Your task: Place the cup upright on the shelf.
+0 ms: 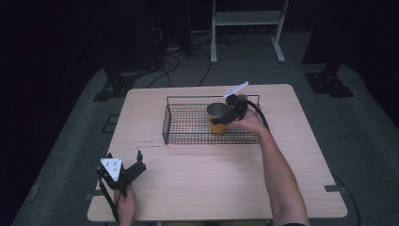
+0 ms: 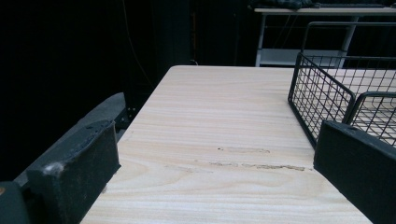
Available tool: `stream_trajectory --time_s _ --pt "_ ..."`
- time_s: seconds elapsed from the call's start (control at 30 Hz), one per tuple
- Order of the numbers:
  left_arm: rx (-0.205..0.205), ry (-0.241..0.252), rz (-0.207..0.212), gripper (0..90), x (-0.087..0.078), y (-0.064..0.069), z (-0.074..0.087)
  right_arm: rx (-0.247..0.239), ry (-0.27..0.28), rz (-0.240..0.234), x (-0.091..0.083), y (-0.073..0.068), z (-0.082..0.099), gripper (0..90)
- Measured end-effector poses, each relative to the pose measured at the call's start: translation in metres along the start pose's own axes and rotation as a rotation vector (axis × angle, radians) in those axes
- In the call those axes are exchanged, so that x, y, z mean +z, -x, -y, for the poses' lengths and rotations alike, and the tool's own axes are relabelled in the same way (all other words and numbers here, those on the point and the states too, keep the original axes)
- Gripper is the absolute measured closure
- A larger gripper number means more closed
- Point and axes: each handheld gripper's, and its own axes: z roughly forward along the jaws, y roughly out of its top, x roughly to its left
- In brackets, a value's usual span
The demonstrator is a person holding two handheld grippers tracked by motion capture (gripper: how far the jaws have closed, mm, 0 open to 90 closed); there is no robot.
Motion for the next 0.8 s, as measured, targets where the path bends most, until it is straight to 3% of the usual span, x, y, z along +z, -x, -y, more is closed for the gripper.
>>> stream_trajectory --time_s 0.13,0.8 --pt "0.001 0.000 0.000 0.0 0.0000 0.0002 0.0000 -0.010 -0.019 0.004 0.0007 -0.0029 0.0003 2.2" --pt "0.003 -0.001 -0.003 0.0 0.0002 0.0009 -0.0001 -0.023 -0.018 0.008 -0.0058 -0.0093 0.0027 0.0"
